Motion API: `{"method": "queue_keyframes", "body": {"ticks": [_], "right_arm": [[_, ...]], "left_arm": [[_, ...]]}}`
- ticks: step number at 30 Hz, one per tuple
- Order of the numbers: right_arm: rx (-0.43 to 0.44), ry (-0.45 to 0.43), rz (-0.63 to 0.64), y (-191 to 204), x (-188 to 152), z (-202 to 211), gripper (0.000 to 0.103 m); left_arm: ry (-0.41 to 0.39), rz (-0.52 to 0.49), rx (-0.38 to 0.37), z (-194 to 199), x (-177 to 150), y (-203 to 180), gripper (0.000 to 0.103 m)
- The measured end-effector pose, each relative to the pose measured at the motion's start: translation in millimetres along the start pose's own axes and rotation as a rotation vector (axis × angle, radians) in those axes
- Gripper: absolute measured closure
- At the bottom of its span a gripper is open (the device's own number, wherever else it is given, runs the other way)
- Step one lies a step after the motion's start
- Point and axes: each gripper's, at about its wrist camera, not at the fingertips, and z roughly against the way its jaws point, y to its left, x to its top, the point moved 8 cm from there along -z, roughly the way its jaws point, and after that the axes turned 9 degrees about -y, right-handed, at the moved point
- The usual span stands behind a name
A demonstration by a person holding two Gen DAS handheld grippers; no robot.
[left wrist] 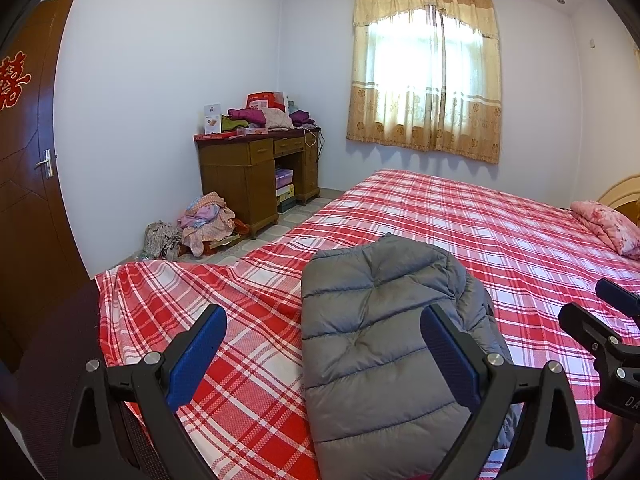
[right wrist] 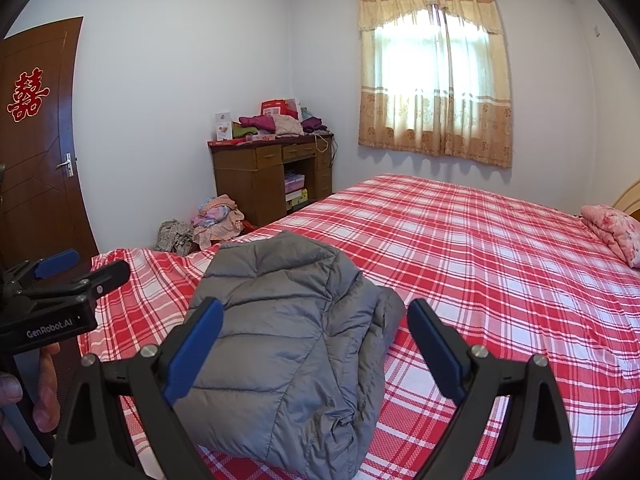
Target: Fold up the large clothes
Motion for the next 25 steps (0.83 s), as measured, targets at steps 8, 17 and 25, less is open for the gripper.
{"method": "queue_keyframes", "body": {"ticks": [8,17,25], "right_arm": [[0.006,-0.007,-0.002,-0.8,1.4,2.0,0.008],[0.013,0.000,-0.002,1.2,-0.7,0.7,0.007],[0.015,0.006,-0.008,-0.9,-6.5,1.9,0.007]], "left_arm": [[-0.001,-0.017,-0.017,0.6,-0.6,-5.6,0.005],[0.005,-0.018,-0.010,-0.3,-1.8,-4.1,0.005],[-0.012,-0.042,0.001,-1.3,-3.6,-5.0,0.005]]}}
